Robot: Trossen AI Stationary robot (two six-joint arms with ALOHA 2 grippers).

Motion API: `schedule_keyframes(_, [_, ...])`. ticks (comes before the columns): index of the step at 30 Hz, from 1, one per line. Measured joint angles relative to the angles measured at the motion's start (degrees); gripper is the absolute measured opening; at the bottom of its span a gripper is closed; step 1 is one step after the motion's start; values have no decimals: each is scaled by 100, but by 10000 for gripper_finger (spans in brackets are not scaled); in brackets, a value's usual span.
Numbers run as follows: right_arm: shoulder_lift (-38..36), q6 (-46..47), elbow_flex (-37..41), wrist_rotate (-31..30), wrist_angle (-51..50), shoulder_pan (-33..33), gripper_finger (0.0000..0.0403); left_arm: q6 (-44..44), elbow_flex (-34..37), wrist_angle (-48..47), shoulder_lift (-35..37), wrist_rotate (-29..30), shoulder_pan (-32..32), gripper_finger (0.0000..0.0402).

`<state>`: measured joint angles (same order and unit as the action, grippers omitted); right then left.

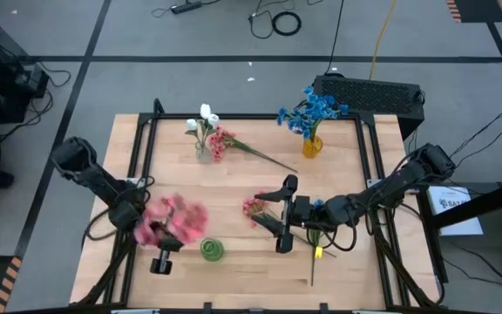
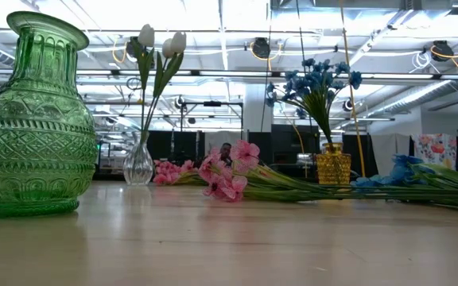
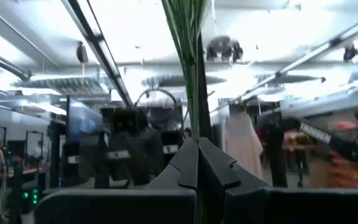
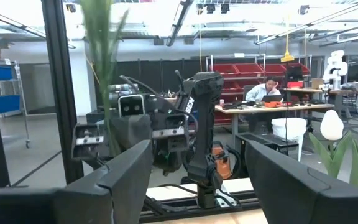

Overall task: Sort flowers into vase by color
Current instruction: Put the bottom left pink flowers into the green vase

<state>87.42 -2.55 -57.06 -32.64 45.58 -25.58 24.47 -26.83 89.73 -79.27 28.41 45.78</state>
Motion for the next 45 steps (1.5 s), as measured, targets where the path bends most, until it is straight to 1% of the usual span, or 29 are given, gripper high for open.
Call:
schedule_keyframes(11, [0,-6,0,-2,-22,0,251,-67,-13,13,-593,34,-157,0])
schedule_keyframes(17, [0,-6,0,-2,-27,0,251,-302,-13,27,-788,80,-155,0])
schedule_keyframes(26, [0,-6,0,-3,-42,0,251,-359,-15,29,-1077,81,-219,0])
schedule_keyframes(35, [0,3,0,-15,-127,11,251,-748,-17,22,-1375,78,-411,0])
schedule_keyframes(40, [0,14,0,-15,-140,11,251,-772,-17,20,-1493,83,-461,0])
schedule_keyframes(45, [0,36,0,-11,-235,11,251,-774,-17,7,-1596,288,-457,10])
